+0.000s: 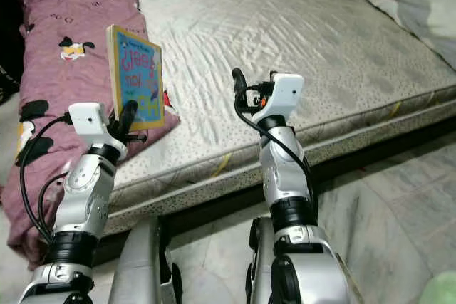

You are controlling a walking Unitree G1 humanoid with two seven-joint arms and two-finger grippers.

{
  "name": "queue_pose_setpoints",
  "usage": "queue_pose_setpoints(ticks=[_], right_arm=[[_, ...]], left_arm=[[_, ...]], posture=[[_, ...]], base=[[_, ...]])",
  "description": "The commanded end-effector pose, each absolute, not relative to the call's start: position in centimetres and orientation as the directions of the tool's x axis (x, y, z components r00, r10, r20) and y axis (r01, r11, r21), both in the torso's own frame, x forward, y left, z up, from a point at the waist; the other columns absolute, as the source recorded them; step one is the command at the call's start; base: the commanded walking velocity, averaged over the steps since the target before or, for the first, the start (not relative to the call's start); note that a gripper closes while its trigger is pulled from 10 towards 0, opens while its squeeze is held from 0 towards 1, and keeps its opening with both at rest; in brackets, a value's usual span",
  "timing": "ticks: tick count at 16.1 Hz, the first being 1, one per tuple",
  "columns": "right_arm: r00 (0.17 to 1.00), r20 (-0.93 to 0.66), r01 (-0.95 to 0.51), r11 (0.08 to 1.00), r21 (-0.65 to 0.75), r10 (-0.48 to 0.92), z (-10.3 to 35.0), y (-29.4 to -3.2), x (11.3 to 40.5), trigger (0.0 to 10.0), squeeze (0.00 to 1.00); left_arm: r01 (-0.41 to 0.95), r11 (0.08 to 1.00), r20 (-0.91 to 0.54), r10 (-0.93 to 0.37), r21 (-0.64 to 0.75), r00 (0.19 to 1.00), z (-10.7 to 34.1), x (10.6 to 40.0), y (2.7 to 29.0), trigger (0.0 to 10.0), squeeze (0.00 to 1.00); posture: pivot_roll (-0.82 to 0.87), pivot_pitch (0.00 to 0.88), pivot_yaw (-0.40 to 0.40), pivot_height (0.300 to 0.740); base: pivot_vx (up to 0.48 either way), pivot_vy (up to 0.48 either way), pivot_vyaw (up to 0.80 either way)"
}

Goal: Clean up the room

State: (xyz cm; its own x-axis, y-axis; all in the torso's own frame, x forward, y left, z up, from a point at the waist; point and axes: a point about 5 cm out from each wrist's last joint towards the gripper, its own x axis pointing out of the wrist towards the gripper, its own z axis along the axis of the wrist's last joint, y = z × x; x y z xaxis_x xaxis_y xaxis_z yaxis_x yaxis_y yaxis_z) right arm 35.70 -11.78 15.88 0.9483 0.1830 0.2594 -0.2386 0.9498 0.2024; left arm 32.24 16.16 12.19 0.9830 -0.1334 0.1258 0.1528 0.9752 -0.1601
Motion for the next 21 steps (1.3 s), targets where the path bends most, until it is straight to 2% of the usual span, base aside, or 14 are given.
queue_pose_setpoints(ticks=[1,3,7,12,21], right_arm=[[0.947,0.273,-0.231,0.950,0.210,0.170,16.3,-12.1,36.0,10.0,0.00],[0.949,0.269,-0.225,0.951,0.211,0.165,16.3,-12.2,36.1,10.0,0.00],[0.949,0.263,-0.227,0.955,0.191,0.173,16.3,-11.7,36.2,10.0,0.00],[0.955,0.254,-0.202,0.964,0.173,0.155,15.9,-12.4,36.1,10.0,0.00],[0.964,0.227,-0.171,0.976,0.133,0.138,14.9,-13.3,35.2,10.0,0.00]], left_arm=[[0.160,0.979,0.174,-0.136,-0.130,0.975,13.7,32.7,16.0,10.0,0.00],[0.166,0.978,0.188,-0.142,-0.122,0.972,14.3,33.2,15.7,10.0,0.00],[0.096,0.990,0.185,-0.077,-0.099,0.980,14.6,33.9,16.3,10.0,0.00],[0.046,0.994,0.159,-0.030,-0.102,0.987,14.4,34.2,16.2,10.0,0.00],[0.076,0.993,0.125,-0.064,-0.093,0.990,13.1,33.4,14.7,10.0,0.00]], posture=[[0.07,0.040,0.028,0.666],[0.06,0.050,0.020,0.685],[0.05,0.051,0.009,0.737],[0.04,0.065,0.015,0.740],[0.01,0.091,0.002,0.740]], base=[[0.000,0.000,0.00],[0.000,0.000,0.00],[0.000,0.000,0.00],[0.000,0.000,0.00],[0.000,0.000,0.00]])
